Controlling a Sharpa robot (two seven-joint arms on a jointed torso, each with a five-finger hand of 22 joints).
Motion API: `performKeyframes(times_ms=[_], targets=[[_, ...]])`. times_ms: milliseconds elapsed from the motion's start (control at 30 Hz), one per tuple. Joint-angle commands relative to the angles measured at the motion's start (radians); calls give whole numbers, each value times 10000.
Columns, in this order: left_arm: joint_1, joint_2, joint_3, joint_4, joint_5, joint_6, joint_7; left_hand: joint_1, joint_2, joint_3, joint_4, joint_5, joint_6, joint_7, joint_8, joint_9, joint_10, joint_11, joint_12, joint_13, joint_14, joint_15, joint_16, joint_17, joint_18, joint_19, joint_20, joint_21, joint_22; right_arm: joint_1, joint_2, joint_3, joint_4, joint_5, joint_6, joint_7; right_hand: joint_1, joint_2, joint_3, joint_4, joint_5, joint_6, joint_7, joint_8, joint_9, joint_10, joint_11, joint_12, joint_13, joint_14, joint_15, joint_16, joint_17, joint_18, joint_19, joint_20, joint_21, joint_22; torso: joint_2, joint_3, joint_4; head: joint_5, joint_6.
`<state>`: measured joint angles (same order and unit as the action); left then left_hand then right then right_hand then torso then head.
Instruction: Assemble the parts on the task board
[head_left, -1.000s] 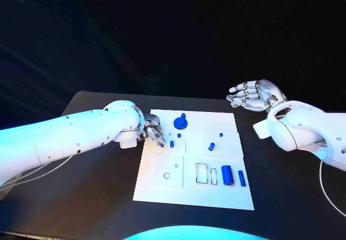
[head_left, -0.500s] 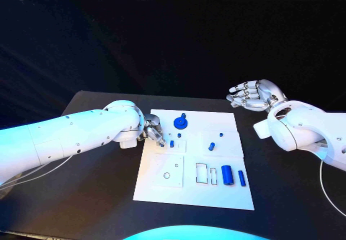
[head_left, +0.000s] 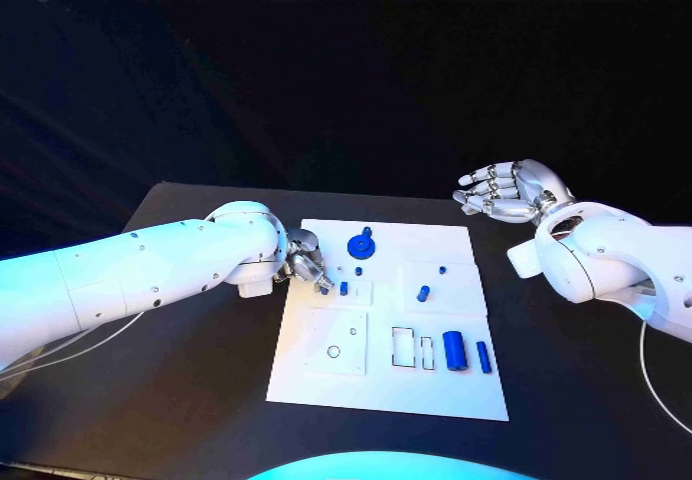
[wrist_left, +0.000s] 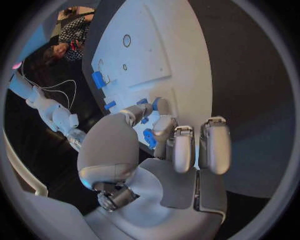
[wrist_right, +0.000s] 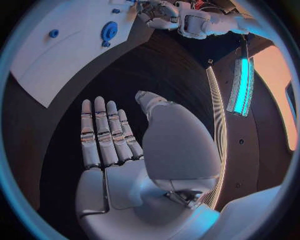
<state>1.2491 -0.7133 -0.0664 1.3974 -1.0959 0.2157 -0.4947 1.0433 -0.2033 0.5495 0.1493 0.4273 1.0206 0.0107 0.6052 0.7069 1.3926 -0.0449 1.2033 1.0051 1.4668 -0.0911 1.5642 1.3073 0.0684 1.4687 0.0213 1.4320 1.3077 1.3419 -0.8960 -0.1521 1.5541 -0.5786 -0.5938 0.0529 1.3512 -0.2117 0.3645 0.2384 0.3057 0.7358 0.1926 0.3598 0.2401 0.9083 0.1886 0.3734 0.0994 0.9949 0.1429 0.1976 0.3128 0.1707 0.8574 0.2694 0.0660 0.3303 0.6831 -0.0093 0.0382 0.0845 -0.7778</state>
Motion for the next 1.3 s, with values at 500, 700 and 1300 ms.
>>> performKeyframes(times_ms=[500, 700, 1300], targets=[[-28, -131, 45, 67, -134, -424, -82, -208, -94, -1125, 1101, -143, -131, 154, -66, -40, -206, 22, -235, -236, 1040, -36, 66, 2635, -129, -52, -56, -53, 76, -6, -9, 0, -2, -5, 79, 173, -182, 40, -74, -147, 39, -104, 696, -34, -111, 63, 87, -48, -308, 112, 142, -300, -258, 112, -808, 109, -59, -627, 6, -11, -2, -43, 33], [-24, -262, 143, 234, 447, -951, -37, -222, -75, -1603, 1423, -1097, -382, 240, 49, -13, -460, 91, -482, -620, 1019, 7, 29, 2564, -112, -81, -22, -110, 3, -11, -4, -1, -13, -5, 69, 180, -189, 48, -88, -161, 40, -106, 700, -30, -128, 61, 91, -44, -330, 135, 152, -334, -295, 111, -959, 129, -59, -723, -3, -7, 3, -45, 61], [-25, -469, 258, 486, 1332, -3483, 3240, 2452, 239, -2679, 1363, -1663, -3692, 1535, 15, -657, -4829, 1296, -2877, -4272, -689, 1058, -1799, -746, 829, -2698, 844, -3622, -4705, -29, -1, -6, -84, -2, 44, 193, -206, 59, -106, -165, 40, -122, 710, -35, -148, 38, 103, -49, -344, 124, 168, -385, -338, 109, -1106, 148, -54, -812, 6, -4, 9, -111, 111]])
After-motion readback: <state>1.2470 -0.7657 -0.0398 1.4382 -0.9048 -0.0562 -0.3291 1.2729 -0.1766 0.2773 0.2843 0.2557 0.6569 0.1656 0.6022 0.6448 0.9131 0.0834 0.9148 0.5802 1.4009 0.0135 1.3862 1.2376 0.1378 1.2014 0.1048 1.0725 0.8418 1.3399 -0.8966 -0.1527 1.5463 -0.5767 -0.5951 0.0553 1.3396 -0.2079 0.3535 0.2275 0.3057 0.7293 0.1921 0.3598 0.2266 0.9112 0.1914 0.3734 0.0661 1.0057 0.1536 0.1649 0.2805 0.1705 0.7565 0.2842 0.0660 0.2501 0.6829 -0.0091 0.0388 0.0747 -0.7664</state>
